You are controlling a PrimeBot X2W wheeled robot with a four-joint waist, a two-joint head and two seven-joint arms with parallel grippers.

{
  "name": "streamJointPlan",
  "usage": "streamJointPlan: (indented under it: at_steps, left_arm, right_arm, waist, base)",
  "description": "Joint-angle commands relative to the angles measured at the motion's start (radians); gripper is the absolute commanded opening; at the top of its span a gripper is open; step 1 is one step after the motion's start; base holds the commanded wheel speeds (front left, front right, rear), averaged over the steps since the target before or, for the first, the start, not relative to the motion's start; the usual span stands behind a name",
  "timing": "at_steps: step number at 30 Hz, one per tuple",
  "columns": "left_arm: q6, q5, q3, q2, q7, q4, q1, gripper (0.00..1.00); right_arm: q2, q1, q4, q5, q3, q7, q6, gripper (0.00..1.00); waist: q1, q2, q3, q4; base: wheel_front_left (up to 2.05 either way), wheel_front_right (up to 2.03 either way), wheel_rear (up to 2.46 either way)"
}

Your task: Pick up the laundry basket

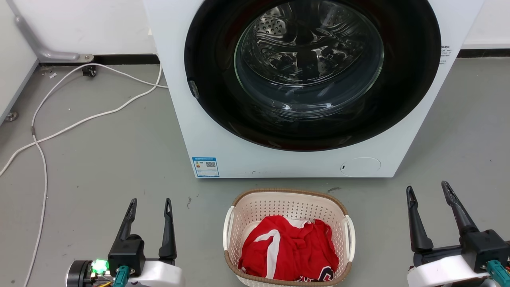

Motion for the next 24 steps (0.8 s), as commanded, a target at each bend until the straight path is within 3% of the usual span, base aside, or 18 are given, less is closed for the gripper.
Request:
streamJointPlan:
  at_steps: [1,13,24]
  left_arm:
    - [-0.001,0.004,0.002,-0.001,-0.003,0.000,0.010,1.00]
    - [-0.024,-0.005,0.009,-0.005,-0.003,0.016,-0.013,1.00]
    - [-0.133,-0.019,0.011,0.023,-0.003,0.198,-0.211,1.00]
  right_arm:
    - [-0.004,0.010,0.000,0.001,-0.001,-0.002,0.000,1.00]
    - [-0.004,-0.004,-0.002,0.008,0.010,-0.002,0.000,1.00]
    - [-0.004,-0.134,0.106,0.026,0.097,-0.002,0.000,1.00]
  waist:
    - [0.0000,-0.0001,0.000,0.000]
    - [0.0000,-0.0001,0.015,-0.002]
    - [0.0000,-0.0001,0.135,-0.017]
  base:
    - [0.00,0.00,0.00]
    - [0.00,0.00,0.00]
    - [0.00,0.00,0.00]
